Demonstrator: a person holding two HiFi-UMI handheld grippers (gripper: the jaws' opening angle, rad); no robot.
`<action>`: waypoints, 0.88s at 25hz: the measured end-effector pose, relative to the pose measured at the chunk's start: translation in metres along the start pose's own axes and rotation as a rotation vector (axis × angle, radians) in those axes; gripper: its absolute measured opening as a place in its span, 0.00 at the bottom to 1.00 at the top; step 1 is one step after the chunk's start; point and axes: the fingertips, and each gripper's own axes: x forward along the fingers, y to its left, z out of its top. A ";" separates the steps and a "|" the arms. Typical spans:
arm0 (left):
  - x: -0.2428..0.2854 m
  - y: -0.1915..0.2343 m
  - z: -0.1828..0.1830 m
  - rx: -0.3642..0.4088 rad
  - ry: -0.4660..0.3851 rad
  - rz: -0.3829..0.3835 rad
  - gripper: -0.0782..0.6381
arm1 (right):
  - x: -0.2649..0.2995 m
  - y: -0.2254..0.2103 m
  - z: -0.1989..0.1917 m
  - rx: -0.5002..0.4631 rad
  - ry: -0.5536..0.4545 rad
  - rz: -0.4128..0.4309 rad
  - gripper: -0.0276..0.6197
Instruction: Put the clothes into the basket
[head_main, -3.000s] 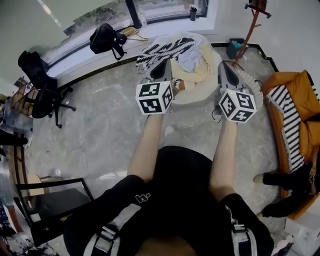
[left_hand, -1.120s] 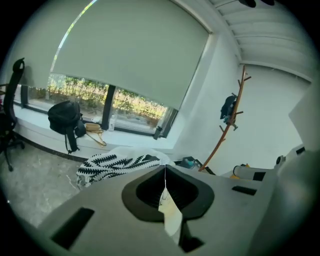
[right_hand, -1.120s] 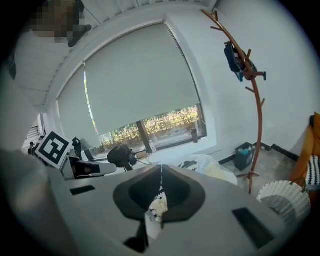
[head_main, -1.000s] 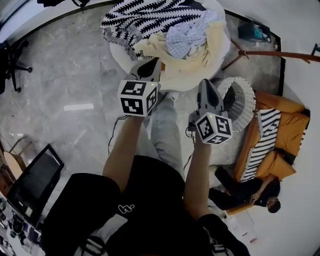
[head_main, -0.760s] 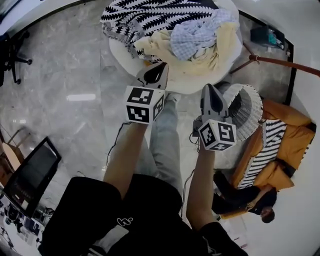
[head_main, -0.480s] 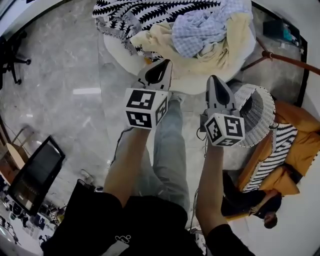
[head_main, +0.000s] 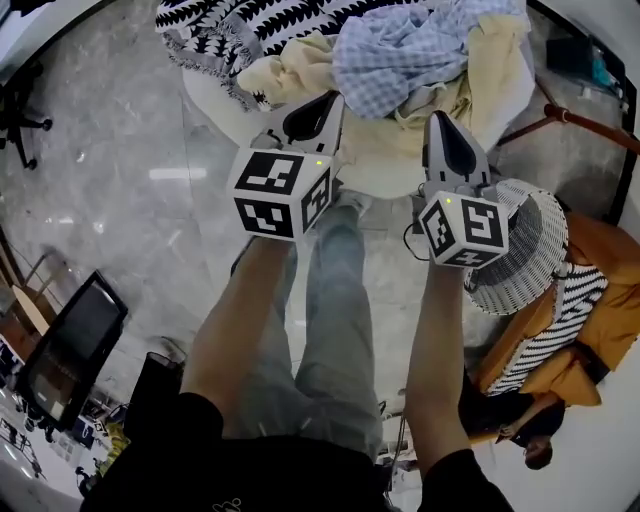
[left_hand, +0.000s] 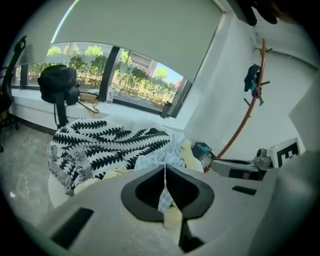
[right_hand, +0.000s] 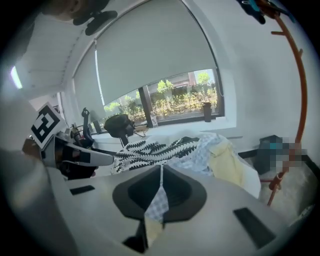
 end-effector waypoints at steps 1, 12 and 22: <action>0.007 0.001 0.000 0.014 0.005 -0.004 0.12 | 0.008 -0.003 -0.001 -0.025 0.002 0.014 0.06; 0.075 0.015 -0.014 0.072 0.088 0.030 0.40 | 0.084 -0.058 -0.020 -0.152 0.117 0.064 0.40; 0.130 0.052 -0.044 0.034 0.187 0.137 0.54 | 0.152 -0.094 -0.034 -0.306 0.242 0.148 0.50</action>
